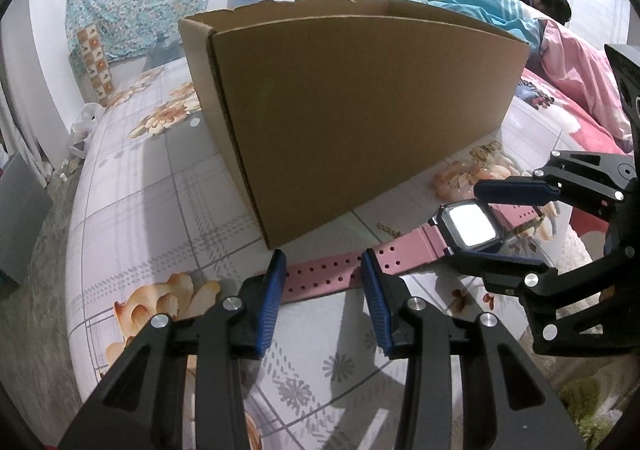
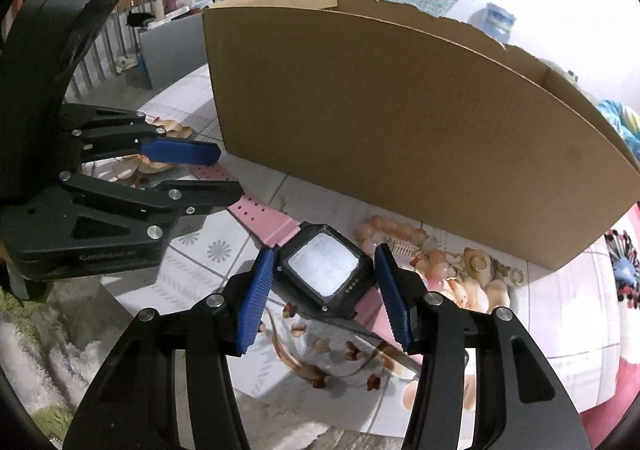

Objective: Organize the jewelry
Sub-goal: 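Close the right gripper on the black watch face, then grasp the pink strap with the left gripper while the right gripper holds the watch face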

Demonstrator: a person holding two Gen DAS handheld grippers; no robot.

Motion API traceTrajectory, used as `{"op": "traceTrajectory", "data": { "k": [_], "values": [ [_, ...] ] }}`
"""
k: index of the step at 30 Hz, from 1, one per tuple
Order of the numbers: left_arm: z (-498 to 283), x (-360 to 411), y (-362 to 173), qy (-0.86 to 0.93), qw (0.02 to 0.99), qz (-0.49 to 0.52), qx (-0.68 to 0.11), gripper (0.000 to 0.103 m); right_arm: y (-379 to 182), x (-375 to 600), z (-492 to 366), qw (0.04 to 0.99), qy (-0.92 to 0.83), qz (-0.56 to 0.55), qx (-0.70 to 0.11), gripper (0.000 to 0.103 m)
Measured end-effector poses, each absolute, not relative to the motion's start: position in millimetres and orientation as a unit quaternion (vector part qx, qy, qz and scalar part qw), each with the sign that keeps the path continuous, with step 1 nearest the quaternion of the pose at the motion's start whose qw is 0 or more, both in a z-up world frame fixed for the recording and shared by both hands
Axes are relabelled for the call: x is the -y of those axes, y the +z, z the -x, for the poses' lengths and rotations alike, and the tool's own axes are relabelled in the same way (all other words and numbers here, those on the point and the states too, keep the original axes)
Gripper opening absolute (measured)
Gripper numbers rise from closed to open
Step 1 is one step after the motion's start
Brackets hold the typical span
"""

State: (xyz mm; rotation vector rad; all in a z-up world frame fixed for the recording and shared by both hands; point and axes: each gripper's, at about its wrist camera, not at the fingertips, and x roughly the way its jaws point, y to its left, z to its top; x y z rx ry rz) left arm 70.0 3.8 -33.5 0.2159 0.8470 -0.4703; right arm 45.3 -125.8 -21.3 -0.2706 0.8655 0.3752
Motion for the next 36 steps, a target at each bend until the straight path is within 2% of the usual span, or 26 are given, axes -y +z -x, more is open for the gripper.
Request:
{"op": "traceTrajectory", "data": {
  "k": [8, 14, 24, 34, 35, 36],
  "values": [
    [-55.4, -6.8, -33.9, -0.225, 0.878, -0.12, -0.405, 0.038, -20.2, 120.7, -42.1, 0.88, 0.178, 0.125, -0.421, 0.048],
    [-41.9, -13.6, -26.9, -0.262, 0.877, -0.093, -0.392, 0.038, -18.7, 139.7, -53.2, 0.871, 0.209, 0.071, -0.439, 0.048],
    [-22.8, 14.0, -28.6, -0.276, 0.871, -0.198, -0.356, 0.038, -18.1, 161.8, -71.9, 0.837, 0.266, -0.018, -0.477, 0.047],
    [-29.8, 22.3, -34.0, -0.258, 0.872, -0.227, -0.347, 0.038, -26.6, 177.4, -86.8, 0.793, 0.318, -0.122, -0.505, 0.047],
    [-32.4, 21.1, -33.9, -0.26, 0.874, -0.216, -0.35, 0.036, -27.2, 179.5, -87.5, 0.791, 0.32, -0.13, -0.505, 0.047],
    [-34.8, 21.6, -32.6, -0.261, 0.874, -0.21, -0.351, 0.022, -28.1, 180.7, -87.5, 0.79, 0.322, -0.137, -0.504, 0.047]
  ]
}}
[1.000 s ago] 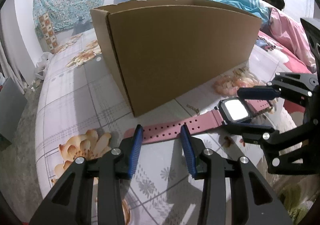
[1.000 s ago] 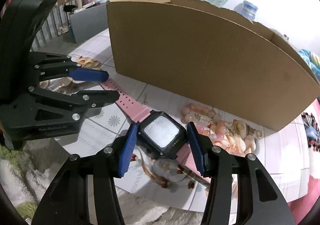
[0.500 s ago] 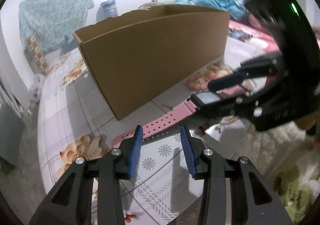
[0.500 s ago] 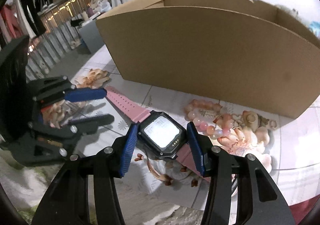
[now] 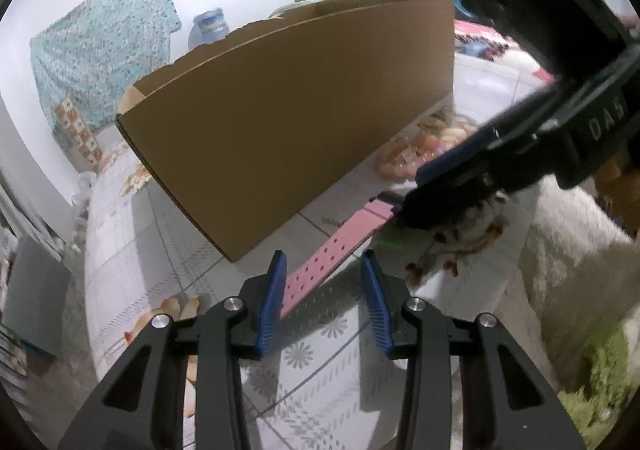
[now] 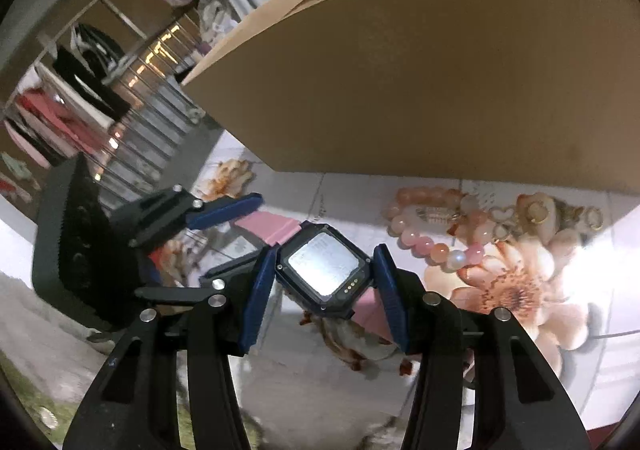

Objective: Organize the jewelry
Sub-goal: 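Grasp the pink strap with the left gripper while the right gripper holds the watch face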

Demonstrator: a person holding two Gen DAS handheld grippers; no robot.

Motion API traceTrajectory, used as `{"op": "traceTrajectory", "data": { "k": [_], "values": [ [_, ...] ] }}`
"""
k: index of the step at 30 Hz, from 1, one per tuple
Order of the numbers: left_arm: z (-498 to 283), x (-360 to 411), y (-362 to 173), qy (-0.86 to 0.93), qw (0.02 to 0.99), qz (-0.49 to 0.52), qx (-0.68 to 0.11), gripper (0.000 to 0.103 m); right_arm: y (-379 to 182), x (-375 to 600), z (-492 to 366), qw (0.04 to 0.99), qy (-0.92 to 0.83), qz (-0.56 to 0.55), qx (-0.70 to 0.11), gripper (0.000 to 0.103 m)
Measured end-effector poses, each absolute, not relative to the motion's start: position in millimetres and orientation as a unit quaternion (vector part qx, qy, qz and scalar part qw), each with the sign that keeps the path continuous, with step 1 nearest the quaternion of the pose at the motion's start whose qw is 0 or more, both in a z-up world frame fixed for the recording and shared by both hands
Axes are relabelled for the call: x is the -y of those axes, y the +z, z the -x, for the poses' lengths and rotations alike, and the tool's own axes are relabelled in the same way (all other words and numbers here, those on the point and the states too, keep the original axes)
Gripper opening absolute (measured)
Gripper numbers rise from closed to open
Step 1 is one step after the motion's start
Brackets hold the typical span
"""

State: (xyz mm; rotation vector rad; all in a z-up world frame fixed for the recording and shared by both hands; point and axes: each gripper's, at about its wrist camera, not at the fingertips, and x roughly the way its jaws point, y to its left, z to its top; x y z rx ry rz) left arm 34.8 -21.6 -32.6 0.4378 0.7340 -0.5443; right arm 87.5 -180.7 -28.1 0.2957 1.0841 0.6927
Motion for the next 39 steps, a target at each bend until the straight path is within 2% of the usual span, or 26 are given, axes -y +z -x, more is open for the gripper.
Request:
{"op": "traceTrajectory", "data": {
  "k": [1, 3, 7, 14, 19, 26, 30, 37, 39],
  "values": [
    [-37.1, 20.9, -31.9, -0.261, 0.874, -0.203, -0.355, 0.017, -27.8, 182.8, -87.6, 0.79, 0.322, -0.141, -0.503, 0.047],
    [-42.0, 18.5, -29.9, -0.269, 0.872, -0.18, -0.367, 0.013, -27.0, 187.5, -84.7, 0.792, 0.317, -0.149, -0.5, 0.048],
    [-51.6, 13.6, -27.4, -0.283, 0.863, -0.144, -0.392, 0.011, -19.8, 201.3, -72.6, 0.804, 0.314, -0.157, -0.48, 0.052],
    [-52.4, 12.9, -28.0, -0.289, 0.856, -0.139, -0.405, 0.01, -16.8, 205.5, -53.6, 0.835, 0.274, -0.111, -0.463, 0.053],
    [-52.7, 12.9, -28.5, -0.289, 0.855, -0.146, -0.405, 0.01, -15.5, 194.7, -45.9, 0.852, 0.253, -0.039, -0.458, 0.037],
    [-53.4, 15.1, -29.1, -0.29, 0.853, -0.149, -0.408, 0.01, -18.0, 167.9, -37.5, 0.866, 0.217, 0.09, -0.441, 0.03],
    [-55.8, 15.6, -29.7, -0.295, 0.851, -0.145, -0.41, 0.01, -13.6, 157.8, -30.5, 0.869, 0.223, 0.116, -0.426, 0.034],
    [-63.0, 7.9, -29.2, -0.315, 0.842, -0.117, -0.423, 0.009, -10.0, 156.1, -31.4, 0.878, 0.23, 0.122, -0.402, 0.052],
    [-66.2, 4.4, -28.7, -0.324, 0.837, -0.103, -0.428, 0.009, -10.6, 152.4, -33.9, 0.879, 0.229, 0.135, -0.396, 0.052]
  ]
}}
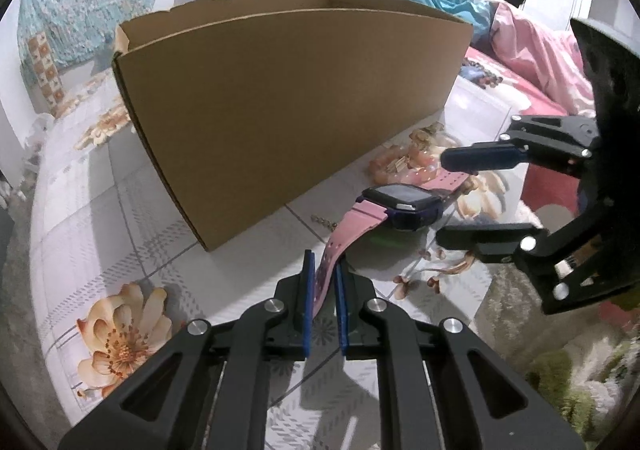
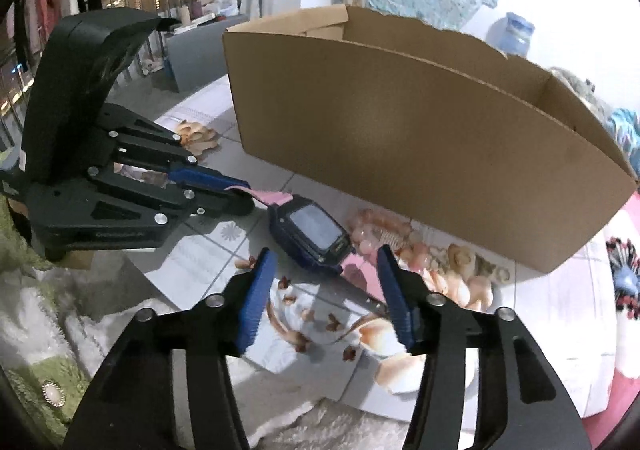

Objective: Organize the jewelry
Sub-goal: 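Grasp the pink strap with the left gripper while the right gripper holds the watch face, then lift the watch with both grippers and carry it over the box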

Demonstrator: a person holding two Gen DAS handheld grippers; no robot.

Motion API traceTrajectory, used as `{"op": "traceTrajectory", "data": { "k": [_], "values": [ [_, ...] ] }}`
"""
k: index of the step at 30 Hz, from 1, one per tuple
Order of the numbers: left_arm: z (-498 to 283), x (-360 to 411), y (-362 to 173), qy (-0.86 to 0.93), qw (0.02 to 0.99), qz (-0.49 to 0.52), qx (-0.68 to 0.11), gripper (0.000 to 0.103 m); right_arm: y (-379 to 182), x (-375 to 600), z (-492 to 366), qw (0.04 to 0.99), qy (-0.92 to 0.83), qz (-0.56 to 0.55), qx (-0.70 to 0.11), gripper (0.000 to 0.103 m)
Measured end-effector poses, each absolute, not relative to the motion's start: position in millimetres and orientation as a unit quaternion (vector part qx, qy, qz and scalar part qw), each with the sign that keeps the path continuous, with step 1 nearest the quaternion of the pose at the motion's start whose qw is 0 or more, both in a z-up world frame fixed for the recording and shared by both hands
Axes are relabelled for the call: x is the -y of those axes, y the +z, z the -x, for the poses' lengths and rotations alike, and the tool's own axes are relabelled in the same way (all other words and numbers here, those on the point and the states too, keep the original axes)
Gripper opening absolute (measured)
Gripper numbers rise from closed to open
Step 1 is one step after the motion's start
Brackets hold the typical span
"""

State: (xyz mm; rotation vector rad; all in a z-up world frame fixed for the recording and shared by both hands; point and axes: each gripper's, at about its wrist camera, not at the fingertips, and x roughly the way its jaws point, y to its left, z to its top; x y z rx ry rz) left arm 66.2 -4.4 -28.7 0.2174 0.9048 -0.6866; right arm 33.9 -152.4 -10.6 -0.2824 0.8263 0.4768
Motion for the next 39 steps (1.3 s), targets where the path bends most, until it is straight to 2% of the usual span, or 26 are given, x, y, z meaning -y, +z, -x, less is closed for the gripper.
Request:
{"op": "traceTrajectory", "data": {
  "k": [5, 9, 11, 22, 32, 36, 39],
  "values": [
    [-70.4, 0.6, -28.7, -0.338, 0.832, -0.088, -0.43, 0.008, -14.4, 132.7, -38.8, 0.878, 0.221, 0.175, -0.387, 0.052],
    [-68.5, 0.5, -27.7, -0.343, 0.833, -0.084, -0.425, 0.007, -23.9, 114.8, -38.8, 0.876, 0.189, 0.229, -0.38, 0.029],
    [-65.4, -2.3, -26.0, -0.347, 0.835, -0.083, -0.419, 0.006, -25.3, 108.5, -35.3, 0.879, 0.166, 0.253, -0.368, 0.021],
    [-41.5, -6.7, 11.2, -0.352, 0.854, -0.085, -0.373, 0.003, -0.1, 93.5, 12.3, 0.897, 0.095, 0.336, -0.271, 0.016],
    [-36.9, 14.9, 100.1, -0.358, 0.885, -0.111, -0.276, 0.003, 71.6, 120.1, 8.7, 0.92, 0.07, 0.336, -0.189, 0.013],
    [-70.6, 25.1, 124.2, -0.363, 0.884, -0.107, -0.273, 0.003, 98.5, 141.5, -30.0, 0.924, 0.105, 0.307, -0.201, 0.013],
    [-110.0, 30.4, 125.8, -0.355, 0.877, -0.093, -0.309, 0.003, 107.0, 157.4, -70.1, 0.912, 0.16, 0.276, -0.257, 0.014]
  ]
}}
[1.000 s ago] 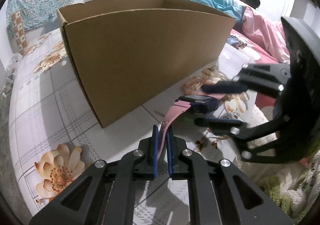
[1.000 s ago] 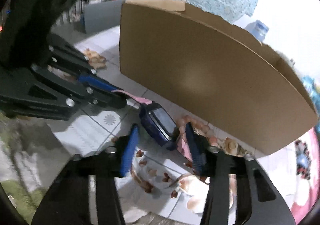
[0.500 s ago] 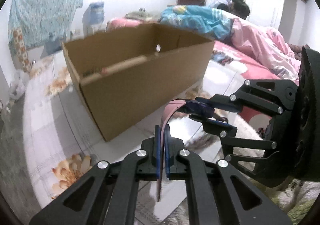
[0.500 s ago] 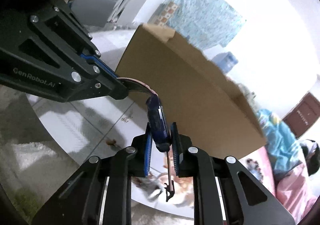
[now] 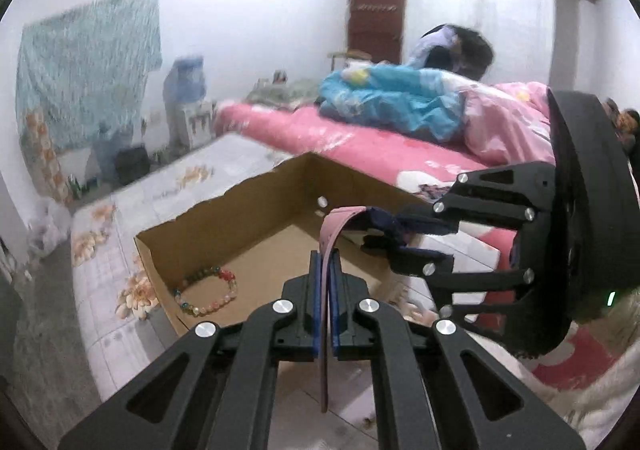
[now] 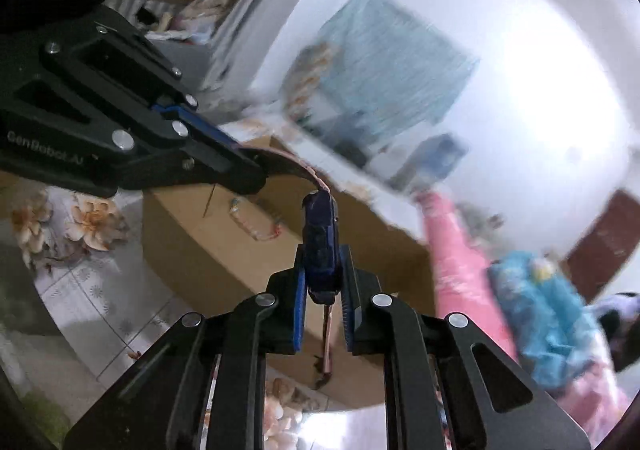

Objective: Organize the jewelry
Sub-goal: 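Lift the watch with both grippers and carry it over the box, then lower the watch into the box and open both grippers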

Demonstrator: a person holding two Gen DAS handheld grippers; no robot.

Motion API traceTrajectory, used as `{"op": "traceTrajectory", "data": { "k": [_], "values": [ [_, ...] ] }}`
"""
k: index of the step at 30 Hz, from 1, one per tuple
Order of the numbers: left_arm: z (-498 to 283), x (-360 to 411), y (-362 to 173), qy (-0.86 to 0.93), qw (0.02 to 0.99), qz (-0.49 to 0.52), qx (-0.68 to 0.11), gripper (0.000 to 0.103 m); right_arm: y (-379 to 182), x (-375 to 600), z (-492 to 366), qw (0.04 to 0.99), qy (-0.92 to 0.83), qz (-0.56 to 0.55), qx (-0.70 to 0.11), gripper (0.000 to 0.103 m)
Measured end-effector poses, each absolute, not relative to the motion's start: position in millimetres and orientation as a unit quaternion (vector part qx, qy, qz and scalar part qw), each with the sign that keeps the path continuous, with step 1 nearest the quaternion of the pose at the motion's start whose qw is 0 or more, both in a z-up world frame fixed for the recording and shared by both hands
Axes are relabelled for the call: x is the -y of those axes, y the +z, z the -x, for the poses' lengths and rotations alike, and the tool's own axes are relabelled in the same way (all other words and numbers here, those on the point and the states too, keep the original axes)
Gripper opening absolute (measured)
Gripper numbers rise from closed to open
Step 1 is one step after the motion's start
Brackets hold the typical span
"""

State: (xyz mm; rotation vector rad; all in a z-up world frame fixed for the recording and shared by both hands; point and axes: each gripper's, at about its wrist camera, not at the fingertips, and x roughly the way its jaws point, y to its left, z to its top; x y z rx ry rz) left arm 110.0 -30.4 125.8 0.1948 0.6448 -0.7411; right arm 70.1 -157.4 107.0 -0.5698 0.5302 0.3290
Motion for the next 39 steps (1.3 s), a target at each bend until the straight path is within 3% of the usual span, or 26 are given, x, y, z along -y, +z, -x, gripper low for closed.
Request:
{"op": "traceTrajectory", "data": {
  "k": [8, 10, 12, 16, 24, 29, 31, 36, 39],
  "values": [
    [-211.4, 41.7, 80.2, -0.319, 0.83, -0.058, -0.454, 0.004, 94.9, 183.5, -185.2, 0.823, 0.299, 0.187, -0.446, 0.013],
    [-221.8, 44.4, 73.5, -0.304, 0.826, -0.069, -0.469, 0.008, 80.9, 185.8, -210.4, 0.792, 0.308, 0.187, -0.493, 0.013],
    [-229.2, 40.8, 70.3, -0.283, 0.831, -0.071, -0.473, 0.022, 67.5, 184.7, -227.2, 0.767, 0.313, 0.184, -0.528, 0.013],
    [-226.5, 24.9, 74.5, -0.284, 0.84, -0.04, -0.461, 0.025, 32.1, 173.6, -250.5, 0.706, 0.32, 0.182, -0.604, 0.013],
    [-196.1, 0.4, 89.9, -0.294, 0.849, -0.022, -0.438, 0.025, 21.4, 159.7, -265.0, 0.672, 0.296, 0.285, -0.616, 0.018],
    [-177.6, -19.5, 89.6, -0.297, 0.852, 0.002, -0.431, 0.027, 30.4, 168.2, -277.0, 0.703, 0.239, 0.285, -0.607, 0.026],
    [-174.0, -23.8, 88.1, -0.295, 0.854, 0.006, -0.429, 0.028, 36.1, 174.0, -283.3, 0.722, 0.197, 0.272, -0.604, 0.035],
    [-158.8, -37.9, 83.7, -0.283, 0.863, 0.014, -0.417, 0.029, 50.6, 184.9, -281.4, 0.75, 0.151, 0.237, -0.599, 0.033],
    [-148.9, -48.3, 83.1, -0.281, 0.871, 0.022, -0.403, 0.032, 59.7, 176.8, -273.0, 0.753, 0.179, 0.224, -0.593, 0.026]
  ]
}}
